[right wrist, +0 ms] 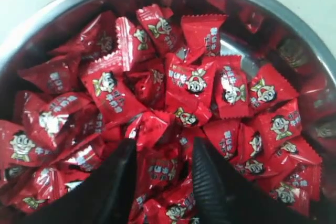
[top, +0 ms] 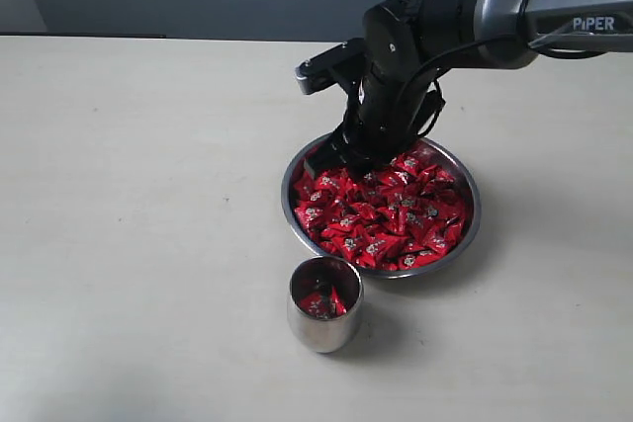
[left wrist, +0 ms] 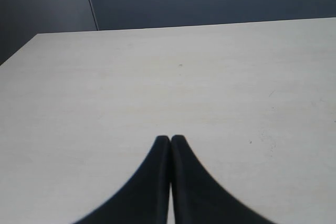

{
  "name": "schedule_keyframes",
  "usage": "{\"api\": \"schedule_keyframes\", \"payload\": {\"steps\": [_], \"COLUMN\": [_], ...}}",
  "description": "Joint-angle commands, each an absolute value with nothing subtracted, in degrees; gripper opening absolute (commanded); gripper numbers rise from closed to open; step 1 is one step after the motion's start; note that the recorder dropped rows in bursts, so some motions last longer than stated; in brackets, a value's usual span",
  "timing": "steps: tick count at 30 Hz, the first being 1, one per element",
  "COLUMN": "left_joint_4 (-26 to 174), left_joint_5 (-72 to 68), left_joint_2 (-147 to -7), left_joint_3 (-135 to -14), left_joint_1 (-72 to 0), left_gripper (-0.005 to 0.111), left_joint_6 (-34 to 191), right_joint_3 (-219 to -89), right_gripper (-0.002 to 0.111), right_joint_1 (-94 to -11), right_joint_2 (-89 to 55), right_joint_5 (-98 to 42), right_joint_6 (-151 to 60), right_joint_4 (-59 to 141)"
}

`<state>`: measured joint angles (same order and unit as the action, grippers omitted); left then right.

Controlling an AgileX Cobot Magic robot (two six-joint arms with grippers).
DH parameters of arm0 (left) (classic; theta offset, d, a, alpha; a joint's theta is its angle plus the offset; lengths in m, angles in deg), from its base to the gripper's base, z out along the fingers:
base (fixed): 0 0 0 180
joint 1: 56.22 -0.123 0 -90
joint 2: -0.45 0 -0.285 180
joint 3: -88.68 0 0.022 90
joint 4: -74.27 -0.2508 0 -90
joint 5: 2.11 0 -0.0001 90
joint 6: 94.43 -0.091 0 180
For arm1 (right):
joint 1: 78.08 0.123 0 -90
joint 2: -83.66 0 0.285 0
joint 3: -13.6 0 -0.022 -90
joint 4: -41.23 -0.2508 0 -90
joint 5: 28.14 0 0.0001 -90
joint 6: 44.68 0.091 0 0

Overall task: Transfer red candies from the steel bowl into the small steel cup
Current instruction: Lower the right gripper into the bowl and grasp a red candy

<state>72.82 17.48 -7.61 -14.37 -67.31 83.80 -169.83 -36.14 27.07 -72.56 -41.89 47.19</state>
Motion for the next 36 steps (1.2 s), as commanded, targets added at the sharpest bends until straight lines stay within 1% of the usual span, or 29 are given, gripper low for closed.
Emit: {"api": "schedule_keyframes", "payload": {"steps": [1, 12, 14, 18, 20, 36], "left_joint_4": [72.71, 72.71, 72.71, 72.71, 72.71, 72.71], "left_joint_5": [17.03, 17.03, 17.03, 17.03, 17.03, 17.03], "left_joint_2": [-7.34, -7.34, -7.34, -7.34, -7.34, -7.34], "left_joint_3": [-14.11, -14.11, -14.11, -14.11, -14.11, -14.11], "left_joint_1": [-66.94, -66.94, -66.94, -66.94, -66.94, -66.94], "left_gripper": [0.0, 0.0, 0.0, 0.0, 0.0, 0.0], "left_joint_6": [83.88, 83.88, 83.88, 83.88, 83.88, 83.88], "right_joint_3": [-170.26, -170.26, -170.26, -170.26, -170.26, -170.26], "right_gripper": [0.035, 0.034, 0.031, 0.017, 0.014, 0.014], "right_joint_1": [-36.5, -36.38, -36.38, -36.49, -36.49, -36.49], "right_joint_2": [26.88, 26.99, 26.99, 26.99, 26.99, 29.2], "right_joint_5": [-74.99, -74.52, -74.52, -74.16, -74.04, -73.21], "right_joint_6": [-41.88, -46.45, -46.45, -46.45, -46.45, -46.45], "right_joint_4": [47.15, 41.91, 42.05, 42.53, 42.53, 42.63]}}
